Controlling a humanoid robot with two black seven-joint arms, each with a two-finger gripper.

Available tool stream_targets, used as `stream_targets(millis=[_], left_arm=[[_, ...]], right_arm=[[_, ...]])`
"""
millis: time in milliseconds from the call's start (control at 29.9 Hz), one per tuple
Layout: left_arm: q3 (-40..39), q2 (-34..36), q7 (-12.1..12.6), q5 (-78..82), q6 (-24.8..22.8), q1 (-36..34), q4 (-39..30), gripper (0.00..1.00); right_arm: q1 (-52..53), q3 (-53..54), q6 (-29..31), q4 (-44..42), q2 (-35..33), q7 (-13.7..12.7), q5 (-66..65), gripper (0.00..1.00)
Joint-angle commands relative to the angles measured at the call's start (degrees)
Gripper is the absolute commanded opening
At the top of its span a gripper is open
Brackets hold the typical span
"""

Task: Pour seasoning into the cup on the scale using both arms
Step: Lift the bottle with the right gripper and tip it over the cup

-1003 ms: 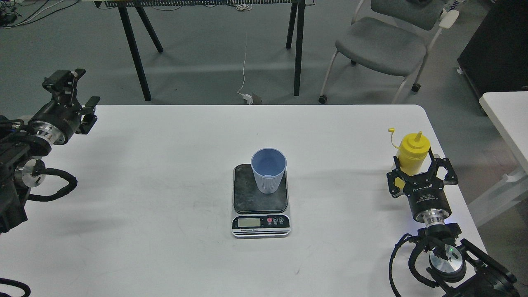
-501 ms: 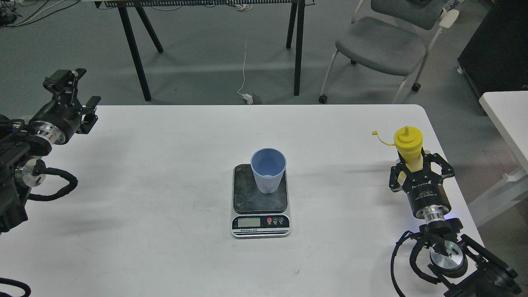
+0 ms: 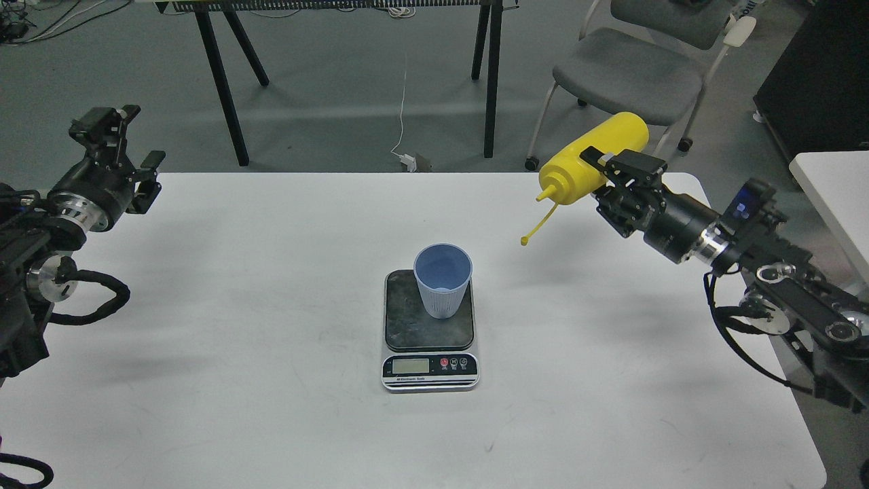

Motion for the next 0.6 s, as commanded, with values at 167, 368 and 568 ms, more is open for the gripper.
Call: stream_targets(millis=[167,368,568], left_arm=[[-0.28,-0.75,0.00,-0.22,0.00,-0.16,0.01,0.82],[-0.36,-1.02,0.00,-0.48,0.08,-0.69,0.01,0.82],[-0.36,-1.37,0.00,-0.48,0.08,-0.69,0.01,0.82]], right_arm=[[23.20,-26.92,-14.74,0.37,-0.41,0.00,-6.88,0.39],[28.76,-33.00,-16.50,0.28,3.10,0.00,-16.89,0.39],[28.85,-33.71,-16.68,0.46,7.15,0.00,-22.09,0.39]])
